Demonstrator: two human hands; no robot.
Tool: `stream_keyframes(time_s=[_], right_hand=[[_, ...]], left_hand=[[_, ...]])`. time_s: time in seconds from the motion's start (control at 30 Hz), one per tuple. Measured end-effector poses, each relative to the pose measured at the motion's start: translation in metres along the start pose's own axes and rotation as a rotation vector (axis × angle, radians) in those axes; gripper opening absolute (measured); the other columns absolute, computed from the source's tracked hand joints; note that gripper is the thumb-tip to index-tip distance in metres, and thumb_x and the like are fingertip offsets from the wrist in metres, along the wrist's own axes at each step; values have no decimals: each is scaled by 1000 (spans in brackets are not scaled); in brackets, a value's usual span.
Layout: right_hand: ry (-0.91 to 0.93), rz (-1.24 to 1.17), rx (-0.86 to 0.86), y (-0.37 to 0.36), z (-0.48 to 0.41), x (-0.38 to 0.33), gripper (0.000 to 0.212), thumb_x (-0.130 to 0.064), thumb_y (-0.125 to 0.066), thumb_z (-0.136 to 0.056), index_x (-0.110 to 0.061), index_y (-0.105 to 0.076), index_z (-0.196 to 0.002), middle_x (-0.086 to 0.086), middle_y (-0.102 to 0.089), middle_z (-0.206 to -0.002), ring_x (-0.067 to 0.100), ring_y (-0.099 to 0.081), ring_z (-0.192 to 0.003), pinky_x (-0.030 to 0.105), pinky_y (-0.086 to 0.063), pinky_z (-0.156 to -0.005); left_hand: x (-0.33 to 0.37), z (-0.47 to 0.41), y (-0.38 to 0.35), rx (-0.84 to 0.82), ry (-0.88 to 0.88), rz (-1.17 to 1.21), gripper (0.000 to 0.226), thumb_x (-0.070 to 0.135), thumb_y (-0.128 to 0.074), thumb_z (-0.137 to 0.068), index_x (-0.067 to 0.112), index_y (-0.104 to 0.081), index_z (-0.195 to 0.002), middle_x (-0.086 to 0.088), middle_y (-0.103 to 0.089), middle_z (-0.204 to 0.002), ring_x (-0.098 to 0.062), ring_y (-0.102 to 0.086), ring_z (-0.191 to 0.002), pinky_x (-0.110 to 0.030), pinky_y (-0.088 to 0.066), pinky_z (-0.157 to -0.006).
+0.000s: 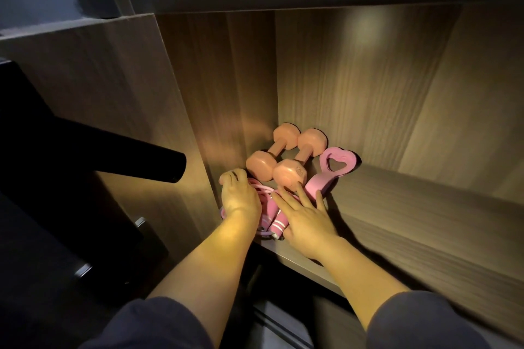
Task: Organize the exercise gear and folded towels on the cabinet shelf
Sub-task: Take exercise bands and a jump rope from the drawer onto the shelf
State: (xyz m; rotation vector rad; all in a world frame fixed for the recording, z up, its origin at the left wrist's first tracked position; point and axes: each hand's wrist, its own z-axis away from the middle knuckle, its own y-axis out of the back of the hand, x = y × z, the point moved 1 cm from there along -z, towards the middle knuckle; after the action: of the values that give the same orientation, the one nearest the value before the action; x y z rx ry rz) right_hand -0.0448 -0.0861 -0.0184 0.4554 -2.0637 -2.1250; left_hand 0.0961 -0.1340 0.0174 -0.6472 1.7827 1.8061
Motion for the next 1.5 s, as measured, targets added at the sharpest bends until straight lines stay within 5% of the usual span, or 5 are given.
stream_keyframes(time_s=[0.27, 0.53, 0.87, 1.37, 1.5], right_hand=[[5, 8, -16, -2, 2, 2, 77, -22, -47, -99, -31, 4, -156, -6, 14, -163, 25, 21, -148, 58, 14, -113], [-15, -29, -10, 2, 11, 8, 77, -26, -46, -98, -33, 4, -155, -6, 15, -163, 24, 23, -147, 54, 16, -110], [-100, -34, -54, 20, 57, 6, 85, -18, -50, -94, -35, 8, -154, -5, 15, -163, 24, 19, -148, 55, 13, -112], [-329, -80, 158, 55, 182, -6, 65, -56, -30, -99, -38, 1, -154, -11, 12, -162, 21, 18, -149, 53, 8, -116], [-338, -9, 182, 90, 158, 19, 66, -62, -25, -97, -41, 4, -152, -12, 18, -156, 19, 21, -144, 50, 12, -111]], left_hand=[[-5, 8, 1, 146, 11, 428, 69, 37, -37, -98, 14, -7, -156, -12, -12, -162, -42, -10, -147, -57, -7, -117], [-15, 20, -4, 438, -1, 701, 66, 41, -40, -96, 21, -18, -154, -7, -26, -159, -31, -19, -148, -58, -4, -118], [-26, 74, -9, 451, -138, 631, 63, 48, -40, -97, 20, -32, -152, -8, -30, -159, -30, -21, -148, -58, -8, -119], [-7, 199, 13, 346, -336, 974, 62, 47, -41, -98, 24, -25, -154, 2, -14, -163, -17, -3, -151, -48, -2, -120], [-4, 178, 53, 422, -374, 1014, 60, 43, -52, -96, 20, -37, -150, -2, -28, -159, -23, -18, -149, -47, -5, -118]])
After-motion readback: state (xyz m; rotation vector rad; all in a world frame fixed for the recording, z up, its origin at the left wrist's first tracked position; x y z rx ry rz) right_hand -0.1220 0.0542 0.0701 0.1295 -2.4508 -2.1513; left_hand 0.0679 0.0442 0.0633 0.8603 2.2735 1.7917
